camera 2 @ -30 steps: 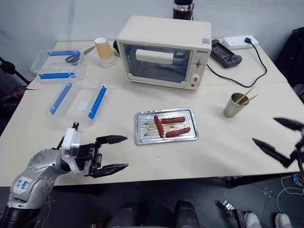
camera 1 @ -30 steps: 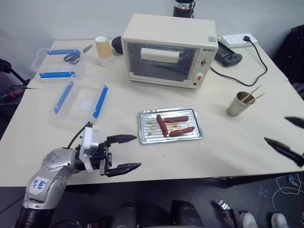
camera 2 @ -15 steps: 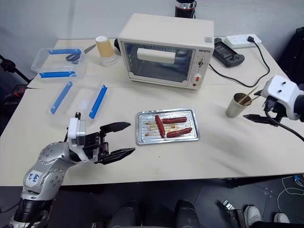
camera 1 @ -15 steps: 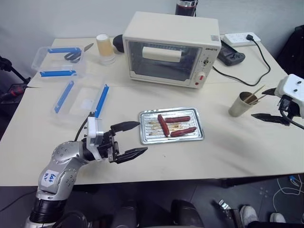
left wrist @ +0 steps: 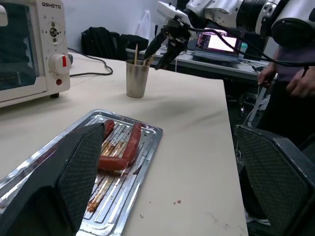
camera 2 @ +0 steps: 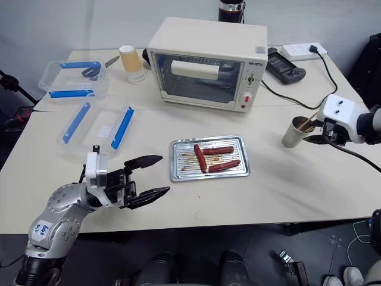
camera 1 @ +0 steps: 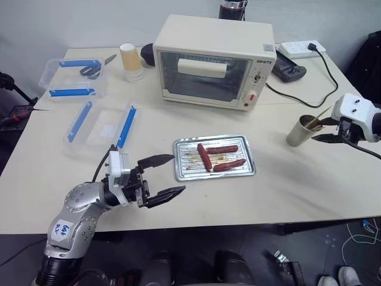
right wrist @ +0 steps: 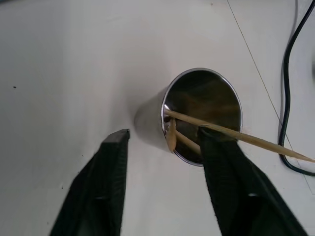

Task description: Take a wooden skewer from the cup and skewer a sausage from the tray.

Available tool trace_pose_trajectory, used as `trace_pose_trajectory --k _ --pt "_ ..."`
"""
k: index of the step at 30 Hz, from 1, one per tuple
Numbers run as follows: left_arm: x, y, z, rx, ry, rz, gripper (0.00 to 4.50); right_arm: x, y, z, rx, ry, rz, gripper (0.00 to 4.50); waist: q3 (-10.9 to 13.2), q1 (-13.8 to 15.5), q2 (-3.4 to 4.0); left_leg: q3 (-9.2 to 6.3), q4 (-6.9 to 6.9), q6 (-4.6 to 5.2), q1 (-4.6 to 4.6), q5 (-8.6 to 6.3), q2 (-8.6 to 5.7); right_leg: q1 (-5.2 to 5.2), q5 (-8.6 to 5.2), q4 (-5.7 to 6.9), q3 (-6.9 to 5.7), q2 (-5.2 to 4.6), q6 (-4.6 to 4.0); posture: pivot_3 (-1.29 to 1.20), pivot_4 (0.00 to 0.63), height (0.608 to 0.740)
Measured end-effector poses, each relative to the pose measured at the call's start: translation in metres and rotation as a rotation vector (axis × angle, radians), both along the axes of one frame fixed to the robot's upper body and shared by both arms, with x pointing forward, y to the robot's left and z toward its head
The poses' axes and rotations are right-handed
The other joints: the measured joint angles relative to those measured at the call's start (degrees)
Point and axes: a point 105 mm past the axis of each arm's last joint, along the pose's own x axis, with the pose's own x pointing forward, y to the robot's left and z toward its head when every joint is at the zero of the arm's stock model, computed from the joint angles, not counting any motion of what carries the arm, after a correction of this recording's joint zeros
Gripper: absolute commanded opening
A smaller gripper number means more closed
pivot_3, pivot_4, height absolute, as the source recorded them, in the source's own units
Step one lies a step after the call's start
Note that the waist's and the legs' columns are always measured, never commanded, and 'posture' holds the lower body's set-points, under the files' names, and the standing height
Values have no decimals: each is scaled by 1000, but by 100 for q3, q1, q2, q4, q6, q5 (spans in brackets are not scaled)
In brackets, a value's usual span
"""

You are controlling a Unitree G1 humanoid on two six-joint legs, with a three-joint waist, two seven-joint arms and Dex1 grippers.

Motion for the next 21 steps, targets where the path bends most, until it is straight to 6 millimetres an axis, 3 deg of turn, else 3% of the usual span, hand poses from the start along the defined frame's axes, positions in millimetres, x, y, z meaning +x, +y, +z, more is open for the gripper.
trace_pose_trajectory --k 4,17,21 --pt "0 0 -1 0 5 9 4500 2 1 -2 -4 3 6 16 0 -2 0 0 0 0 0 0 1 0 0 1 1 0 0 0 150 740" --pt "2 -4 -2 11 4 -2 4500 1 6 8 28 20 31 16 1 1 2 0 0 0 0 0 1 0 0 2 0 0 0 0 150 740" --pt "2 -4 -2 8 -1 -3 4500 -4 12 12 92 90 27 899 1 3 3 -1 1 0 0 0 2 0 0 4 1 0 0 0 150 740"
